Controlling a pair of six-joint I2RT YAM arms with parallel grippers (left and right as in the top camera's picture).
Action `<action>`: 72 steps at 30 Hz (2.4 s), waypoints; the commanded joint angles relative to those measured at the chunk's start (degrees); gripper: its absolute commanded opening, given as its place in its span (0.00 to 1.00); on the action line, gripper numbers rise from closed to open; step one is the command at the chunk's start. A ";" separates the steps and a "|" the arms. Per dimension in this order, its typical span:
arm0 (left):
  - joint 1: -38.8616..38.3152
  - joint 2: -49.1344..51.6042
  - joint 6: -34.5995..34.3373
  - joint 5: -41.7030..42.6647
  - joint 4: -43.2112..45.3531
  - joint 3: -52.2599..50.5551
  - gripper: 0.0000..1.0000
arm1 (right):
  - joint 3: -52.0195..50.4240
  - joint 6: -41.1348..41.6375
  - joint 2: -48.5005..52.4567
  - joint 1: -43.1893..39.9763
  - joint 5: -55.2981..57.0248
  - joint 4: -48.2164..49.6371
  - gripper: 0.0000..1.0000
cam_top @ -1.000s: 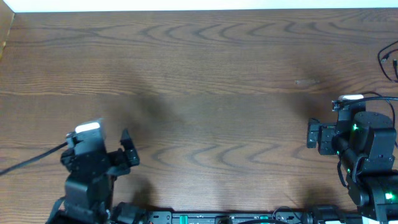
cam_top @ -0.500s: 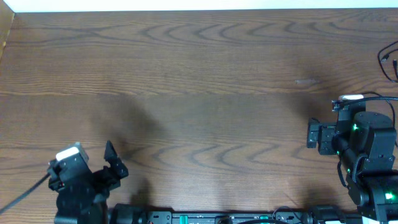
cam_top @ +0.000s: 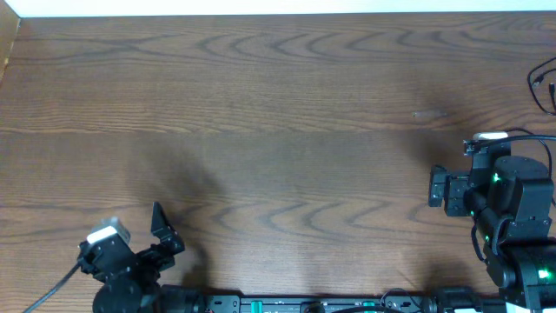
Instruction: Untangle cables
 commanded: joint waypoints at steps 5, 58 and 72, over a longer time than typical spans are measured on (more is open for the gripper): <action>0.35 -2.19 -0.72 -0.20 0.39 -2.32 0.98 | -0.15 0.96 -0.44 -0.24 0.79 -0.04 0.99; 5.22 -2.21 -9.20 1.07 45.38 -36.44 0.98 | -0.15 0.96 -0.46 -0.24 0.79 -0.09 0.99; 5.22 -2.21 8.94 7.80 44.46 -36.41 0.98 | -0.15 0.96 -0.44 -0.24 0.79 -0.09 0.99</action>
